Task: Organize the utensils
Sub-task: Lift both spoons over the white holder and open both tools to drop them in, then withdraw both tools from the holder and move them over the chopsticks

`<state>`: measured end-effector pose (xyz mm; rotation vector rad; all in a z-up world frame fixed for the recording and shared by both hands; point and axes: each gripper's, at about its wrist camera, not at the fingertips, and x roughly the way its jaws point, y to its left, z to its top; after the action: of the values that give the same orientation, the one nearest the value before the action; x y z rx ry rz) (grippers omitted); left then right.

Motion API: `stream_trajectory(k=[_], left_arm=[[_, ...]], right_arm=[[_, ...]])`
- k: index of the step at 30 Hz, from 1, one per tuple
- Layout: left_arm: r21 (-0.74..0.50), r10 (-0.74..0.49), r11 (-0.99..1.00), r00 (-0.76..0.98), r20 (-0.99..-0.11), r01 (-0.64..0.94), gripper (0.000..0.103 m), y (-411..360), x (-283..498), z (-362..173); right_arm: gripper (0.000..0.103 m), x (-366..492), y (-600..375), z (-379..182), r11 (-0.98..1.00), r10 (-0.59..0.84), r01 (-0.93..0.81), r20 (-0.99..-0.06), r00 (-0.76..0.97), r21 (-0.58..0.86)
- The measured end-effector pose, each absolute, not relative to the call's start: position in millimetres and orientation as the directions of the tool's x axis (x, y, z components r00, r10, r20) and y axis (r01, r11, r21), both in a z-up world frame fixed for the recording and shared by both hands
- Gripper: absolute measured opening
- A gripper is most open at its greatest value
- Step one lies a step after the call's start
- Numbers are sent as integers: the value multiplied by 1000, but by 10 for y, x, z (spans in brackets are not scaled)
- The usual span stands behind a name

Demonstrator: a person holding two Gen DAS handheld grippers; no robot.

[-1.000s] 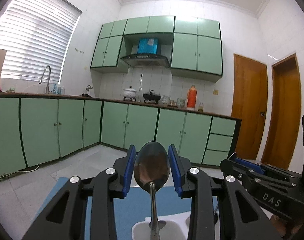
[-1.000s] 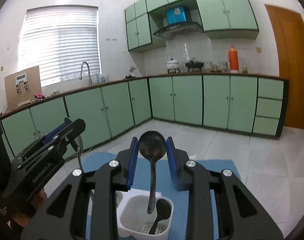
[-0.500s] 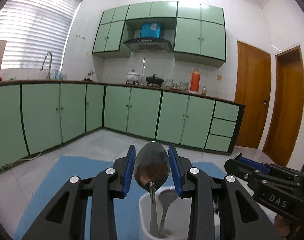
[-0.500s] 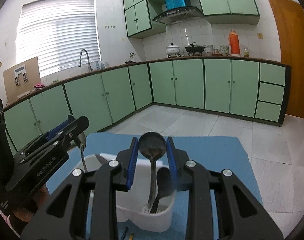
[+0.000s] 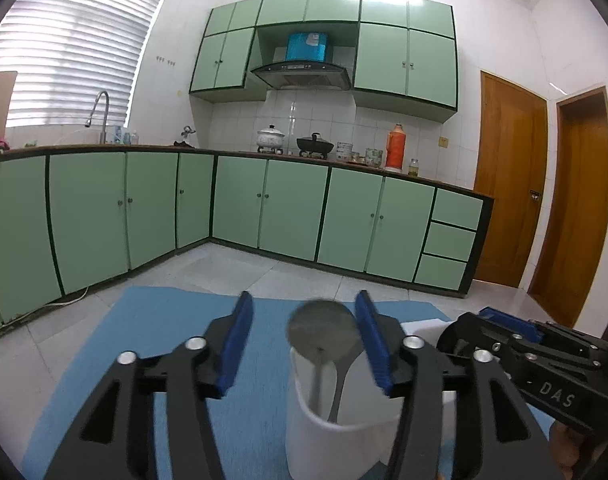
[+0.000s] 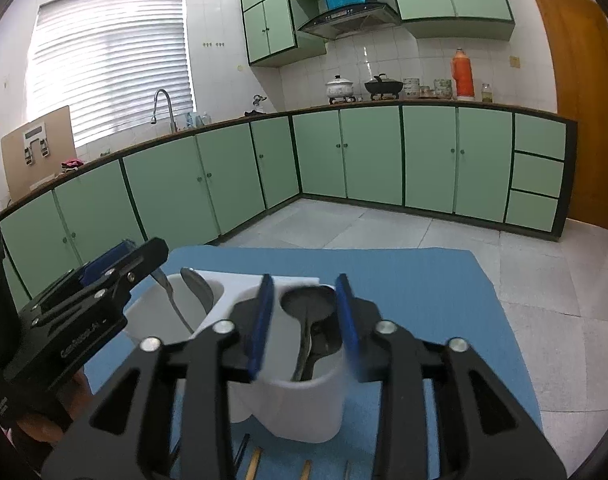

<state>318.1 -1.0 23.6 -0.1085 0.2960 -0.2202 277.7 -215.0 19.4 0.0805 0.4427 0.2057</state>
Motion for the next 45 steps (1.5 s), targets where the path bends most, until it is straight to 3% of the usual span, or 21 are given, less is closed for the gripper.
stream_trajectory(k=[4,8,14,21,32,45], left_arm=[[-154,-225,970,935,-274,188,64,61,3116,238],[-159,-211,972,941,-265,173,80,120,3018,266],[-164,-183,976,945,-272,142,89,220,2839,287],[-127,-154,984,944,-291,121,96,303,2390,246],[-56,-157,988,914,-374,147,97,208,1530,-81],[-31,-122,992,906,-406,120,97,210,791,-426]], right_arm=[[49,2706,-2237,225,979,201,-165,-401,894,123],[74,2592,-2307,261,986,158,-124,-380,911,111],[86,2376,-2404,273,990,130,-101,-369,920,98],[90,1964,-2511,178,987,148,-113,-385,911,111],[91,1187,-2616,-168,989,132,-85,-444,886,124],[91,361,-2578,-634,992,108,-61,-485,868,111]])
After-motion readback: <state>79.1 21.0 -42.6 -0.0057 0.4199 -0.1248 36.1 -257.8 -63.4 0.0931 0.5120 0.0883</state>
